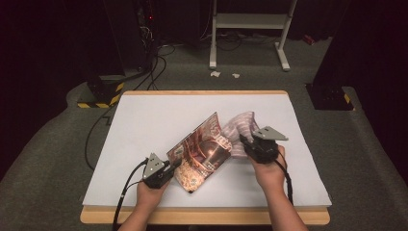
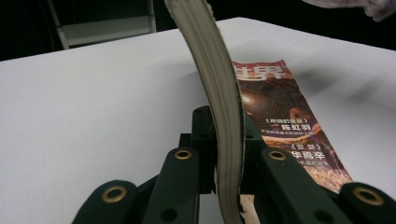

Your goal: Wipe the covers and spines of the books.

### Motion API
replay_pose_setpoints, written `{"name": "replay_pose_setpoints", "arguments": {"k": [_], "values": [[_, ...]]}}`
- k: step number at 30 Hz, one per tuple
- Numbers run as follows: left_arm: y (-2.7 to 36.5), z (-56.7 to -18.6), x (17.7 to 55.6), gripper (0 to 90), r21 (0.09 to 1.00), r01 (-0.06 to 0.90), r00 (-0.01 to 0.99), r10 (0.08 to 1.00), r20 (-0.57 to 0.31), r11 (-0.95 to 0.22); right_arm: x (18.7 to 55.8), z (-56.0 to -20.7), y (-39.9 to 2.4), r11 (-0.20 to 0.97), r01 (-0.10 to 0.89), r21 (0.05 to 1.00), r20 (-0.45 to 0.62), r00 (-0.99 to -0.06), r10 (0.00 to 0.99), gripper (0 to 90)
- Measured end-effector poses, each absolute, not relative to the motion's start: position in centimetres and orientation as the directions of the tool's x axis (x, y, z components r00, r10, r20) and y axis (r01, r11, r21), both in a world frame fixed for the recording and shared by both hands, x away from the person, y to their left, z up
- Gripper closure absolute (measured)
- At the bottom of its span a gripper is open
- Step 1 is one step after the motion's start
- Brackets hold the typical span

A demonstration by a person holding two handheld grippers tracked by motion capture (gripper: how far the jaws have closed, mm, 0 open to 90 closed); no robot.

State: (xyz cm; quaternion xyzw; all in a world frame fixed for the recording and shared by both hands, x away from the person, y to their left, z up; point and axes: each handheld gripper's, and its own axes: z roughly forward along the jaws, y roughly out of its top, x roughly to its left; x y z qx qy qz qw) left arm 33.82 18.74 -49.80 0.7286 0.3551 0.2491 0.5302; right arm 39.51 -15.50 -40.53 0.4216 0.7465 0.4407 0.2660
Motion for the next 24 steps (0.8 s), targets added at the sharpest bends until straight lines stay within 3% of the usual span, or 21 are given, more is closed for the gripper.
{"name": "replay_pose_setpoints", "arguments": {"k": [10, 24], "values": [[18.7, -49.8, 33.4, 83.0, 0.958, 0.198, 0.671, 0.741, 0.020, -0.206, 42.7, -38.4, -9.8, 0.269, 0.334, 0.903, -0.034, -0.569, 0.822, 71.5], [18.3, -49.8, 32.7, 83.4, 0.960, 0.124, 0.729, 0.679, 0.083, -0.252, 46.6, -40.4, -11.7, 0.281, 0.432, 0.857, -0.046, -0.479, 0.877, 71.2]]}}
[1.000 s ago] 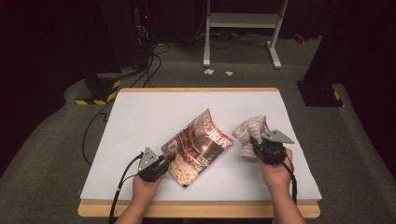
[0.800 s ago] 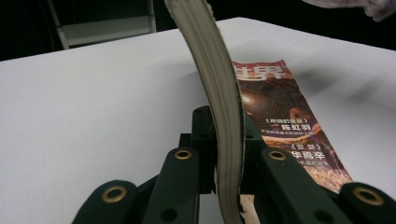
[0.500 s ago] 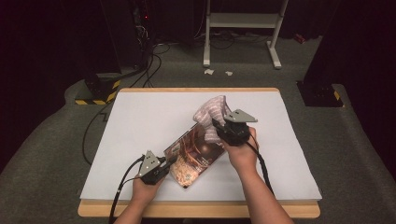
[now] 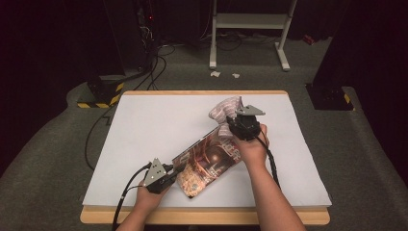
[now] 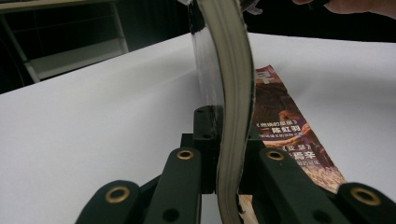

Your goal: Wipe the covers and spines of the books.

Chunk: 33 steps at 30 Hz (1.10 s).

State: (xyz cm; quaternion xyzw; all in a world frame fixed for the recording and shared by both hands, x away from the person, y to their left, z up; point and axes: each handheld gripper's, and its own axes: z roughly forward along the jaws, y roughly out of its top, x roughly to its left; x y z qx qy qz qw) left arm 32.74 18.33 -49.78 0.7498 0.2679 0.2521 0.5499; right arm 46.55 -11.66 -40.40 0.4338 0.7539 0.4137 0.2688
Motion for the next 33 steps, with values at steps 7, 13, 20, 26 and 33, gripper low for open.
{"name": "replay_pose_setpoints", "arguments": {"k": [7, 13, 20, 26, 33], "values": [[18.2, -49.8, 32.8, 83.4, 0.957, 0.130, 0.721, 0.687, 0.089, -0.260, 44.8, -40.8, -9.2, 0.343, 0.401, 0.850, -0.073, -0.555, 0.829, 71.2], [18.1, -49.9, 33.0, 83.2, 0.953, 0.152, 0.711, 0.699, 0.080, -0.264, 42.1, -41.3, -6.3, 0.380, 0.354, 0.854, -0.075, -0.640, 0.764, 71.2], [18.4, -49.8, 33.3, 82.9, 0.952, 0.184, 0.708, 0.705, 0.044, -0.244, 38.5, -41.2, -3.5, 0.397, 0.287, 0.872, -0.063, -0.738, 0.672, 71.0], [18.3, -49.9, 33.4, 82.9, 0.952, 0.194, 0.704, 0.709, 0.033, -0.237, 37.0, -40.9, -2.3, 0.402, 0.261, 0.877, -0.053, -0.782, 0.621, 70.8], [18.3, -49.9, 33.4, 82.9, 0.952, 0.191, 0.703, 0.710, 0.038, -0.240, 40.5, -41.4, -5.1, 0.390, 0.336, 0.857, -0.038, -0.714, 0.699, 70.8]]}}
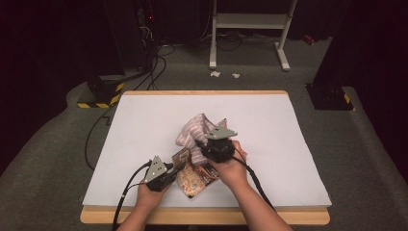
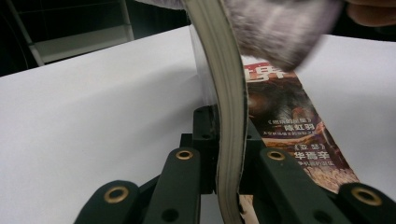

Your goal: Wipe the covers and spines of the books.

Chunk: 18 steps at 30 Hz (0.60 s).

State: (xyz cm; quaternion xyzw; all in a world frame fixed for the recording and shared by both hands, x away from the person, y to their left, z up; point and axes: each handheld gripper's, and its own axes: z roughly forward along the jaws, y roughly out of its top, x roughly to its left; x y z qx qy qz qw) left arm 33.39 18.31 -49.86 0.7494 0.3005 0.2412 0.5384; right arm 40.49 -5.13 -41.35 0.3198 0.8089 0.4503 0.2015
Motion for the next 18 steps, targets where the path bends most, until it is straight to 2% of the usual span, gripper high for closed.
{"name": "replay_pose_setpoints", "arguments": {"k": [5, 10, 14, 18], "values": [[18.3, -49.8, 33.4, 82.9, 0.952, 0.189, 0.702, 0.711, 0.042, -0.243, 44.4, -42.2, -8.6, 0.342, 0.425, 0.838, -0.015, -0.608, 0.794, 70.7], [18.3, -49.9, 33.4, 82.9, 0.952, 0.191, 0.700, 0.713, 0.039, -0.239, 46.4, -43.0, -10.5, 0.306, 0.482, 0.821, 0.013, -0.552, 0.833, 70.8], [18.3, -49.8, 33.4, 82.9, 0.953, 0.189, 0.700, 0.713, 0.038, -0.235, 45.5, -42.5, -9.6, 0.332, 0.454, 0.827, -0.007, -0.582, 0.813, 70.8], [18.4, -49.8, 33.5, 82.8, 0.953, 0.191, 0.698, 0.715, 0.038, -0.237, 43.2, -41.8, -7.2, 0.380, 0.392, 0.838, -0.035, -0.656, 0.754, 70.8]]}}
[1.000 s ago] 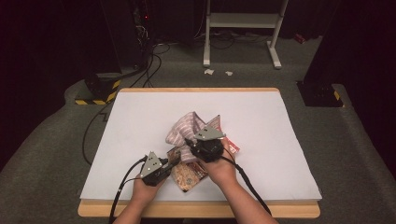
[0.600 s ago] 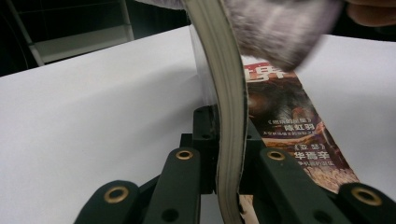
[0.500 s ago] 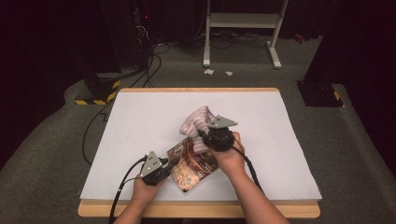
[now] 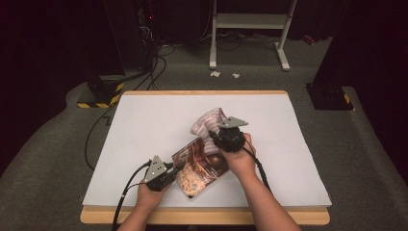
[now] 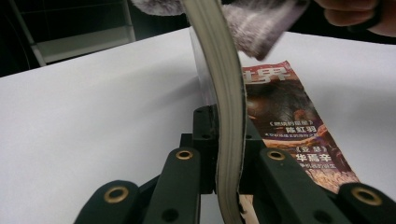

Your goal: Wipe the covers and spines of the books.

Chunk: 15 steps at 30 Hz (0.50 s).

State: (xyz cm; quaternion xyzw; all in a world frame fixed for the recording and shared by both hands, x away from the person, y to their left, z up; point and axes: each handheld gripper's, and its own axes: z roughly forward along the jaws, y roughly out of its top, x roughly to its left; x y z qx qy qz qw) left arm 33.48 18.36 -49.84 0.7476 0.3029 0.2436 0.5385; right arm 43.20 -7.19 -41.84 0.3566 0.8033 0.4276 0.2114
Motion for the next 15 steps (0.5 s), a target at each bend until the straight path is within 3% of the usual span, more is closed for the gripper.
{"name": "replay_pose_setpoints", "arguments": {"k": [9, 15], "values": [[18.4, -49.8, 33.5, 82.4, 0.953, 0.192, 0.696, 0.717, 0.037, -0.236, 37.9, -41.2, -2.6, 0.441, 0.270, 0.856, -0.069, -0.786, 0.615, 70.7], [18.3, -49.8, 33.4, 82.5, 0.952, 0.187, 0.696, 0.717, 0.045, -0.241, 38.0, -40.8, -3.0, 0.437, 0.280, 0.855, -0.052, -0.791, 0.609, 70.6]]}}
